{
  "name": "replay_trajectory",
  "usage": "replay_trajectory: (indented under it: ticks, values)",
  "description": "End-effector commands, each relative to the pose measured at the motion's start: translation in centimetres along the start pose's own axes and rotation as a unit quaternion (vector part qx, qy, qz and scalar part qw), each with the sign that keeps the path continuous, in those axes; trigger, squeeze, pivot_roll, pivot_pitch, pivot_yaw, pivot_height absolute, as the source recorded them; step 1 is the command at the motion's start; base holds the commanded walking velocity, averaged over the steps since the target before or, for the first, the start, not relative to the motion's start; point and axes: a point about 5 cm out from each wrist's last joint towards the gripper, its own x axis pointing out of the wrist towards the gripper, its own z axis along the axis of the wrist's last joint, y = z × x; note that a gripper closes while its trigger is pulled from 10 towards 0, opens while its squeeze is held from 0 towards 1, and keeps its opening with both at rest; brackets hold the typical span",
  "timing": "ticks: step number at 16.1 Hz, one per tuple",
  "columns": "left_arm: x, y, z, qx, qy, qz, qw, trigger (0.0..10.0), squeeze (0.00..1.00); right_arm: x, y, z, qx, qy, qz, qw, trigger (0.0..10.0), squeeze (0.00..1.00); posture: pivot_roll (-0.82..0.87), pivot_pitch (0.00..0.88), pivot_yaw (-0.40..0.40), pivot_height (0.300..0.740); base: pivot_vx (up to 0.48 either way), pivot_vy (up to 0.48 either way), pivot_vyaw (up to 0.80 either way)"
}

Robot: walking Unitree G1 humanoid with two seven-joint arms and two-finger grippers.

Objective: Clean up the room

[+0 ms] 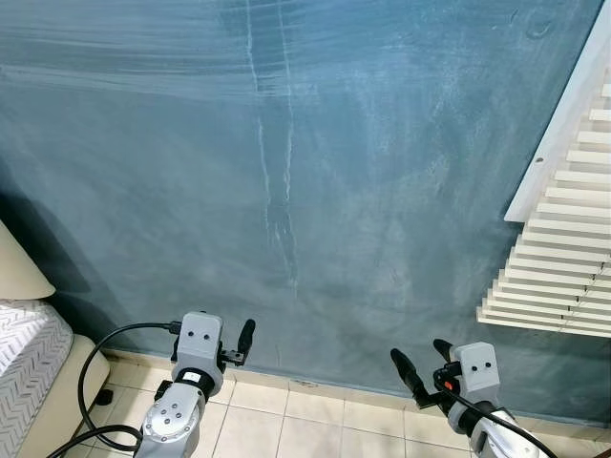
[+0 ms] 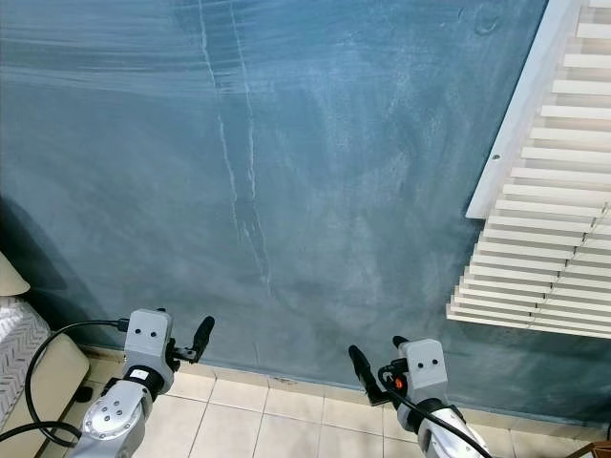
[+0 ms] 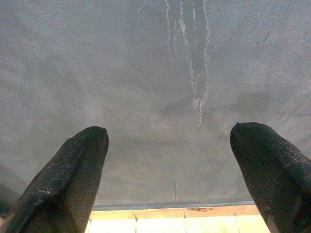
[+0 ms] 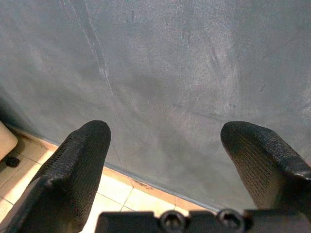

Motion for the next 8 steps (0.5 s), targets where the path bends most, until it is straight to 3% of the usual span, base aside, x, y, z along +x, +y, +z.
replay_trajectory:
  ticks: [1,2,4,8]
  values:
    - [2.7,2.2,5.1,-0.081,-0.05,0.065,0.993,10.0,0.0,7.3,5.1,5.6,0.094,-0.044,0.001,0.995,10.0,0.0,0.12,0.0,0.01,0.74,0.0,0.0,0.0]
    - [2.9,2.0,4.3,-0.08,-0.023,0.054,0.995,10.0,0.0,6.4,3.5,4.3,0.064,-0.031,-0.03,0.997,10.0,0.0,0.04,0.0,0.024,0.74,0.0,0.0,0.0]
    - [2.5,1.7,2.7,-0.072,0.006,0.022,0.997,10.0,0.0,5.0,1.8,3.0,0.043,-0.018,-0.059,0.997,10.0,0.0,0.04,0.0,0.026,0.74,0.0,0.0,0.0]
    - [2.3,1.6,3.1,-0.075,-0.007,0.019,0.997,10.0,0.0,5.0,1.7,2.8,0.029,-0.01,-0.061,0.998,10.0,0.0,0.04,0.0,0.026,0.74,0.0,0.0,0.0]
